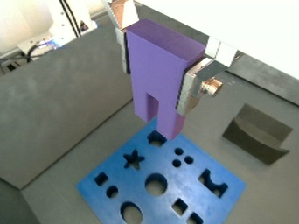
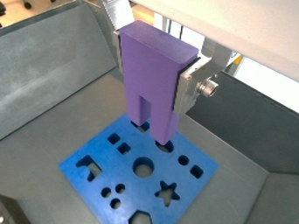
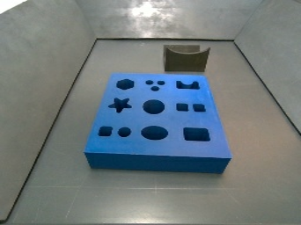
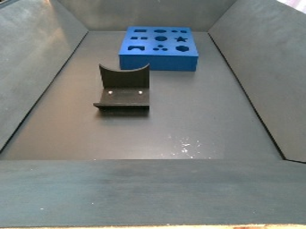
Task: Pick up the double-square object. Rotate the double-square object. Move to above the board. Insert the double-square object.
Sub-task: Insert the double-square object.
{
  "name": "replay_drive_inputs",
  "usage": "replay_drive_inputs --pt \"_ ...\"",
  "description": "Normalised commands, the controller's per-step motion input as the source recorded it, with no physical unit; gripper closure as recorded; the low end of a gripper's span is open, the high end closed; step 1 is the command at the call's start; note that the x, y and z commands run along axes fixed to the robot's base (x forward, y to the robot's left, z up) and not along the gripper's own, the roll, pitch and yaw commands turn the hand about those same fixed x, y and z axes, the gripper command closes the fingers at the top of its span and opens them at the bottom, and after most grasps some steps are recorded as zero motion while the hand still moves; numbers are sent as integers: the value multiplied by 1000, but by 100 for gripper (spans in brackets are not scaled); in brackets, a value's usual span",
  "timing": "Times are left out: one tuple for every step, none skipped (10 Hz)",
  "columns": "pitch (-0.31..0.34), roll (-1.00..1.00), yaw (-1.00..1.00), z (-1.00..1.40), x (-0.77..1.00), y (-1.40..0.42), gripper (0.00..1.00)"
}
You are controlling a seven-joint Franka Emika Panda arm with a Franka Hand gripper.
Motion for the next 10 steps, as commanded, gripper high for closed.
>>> replay_drive_inputs --pt "-60 -29 3 -97 366 -54 100" --pt "-69 0 0 -143 329 -43 100" --pt "-60 0 0 -143 374 -57 100" --pt "0 0 0 -194 437 -77 100" --pt "0 0 0 -266 446 -91 100" --pt "0 11 0 -331 463 -106 100" --pt "0 40 0 -377 514 -94 100" --pt "0 89 0 -406 569 -83 100" --pt "0 149 9 -417 594 -66 100" --pt "37 234 40 -429 597 -49 100"
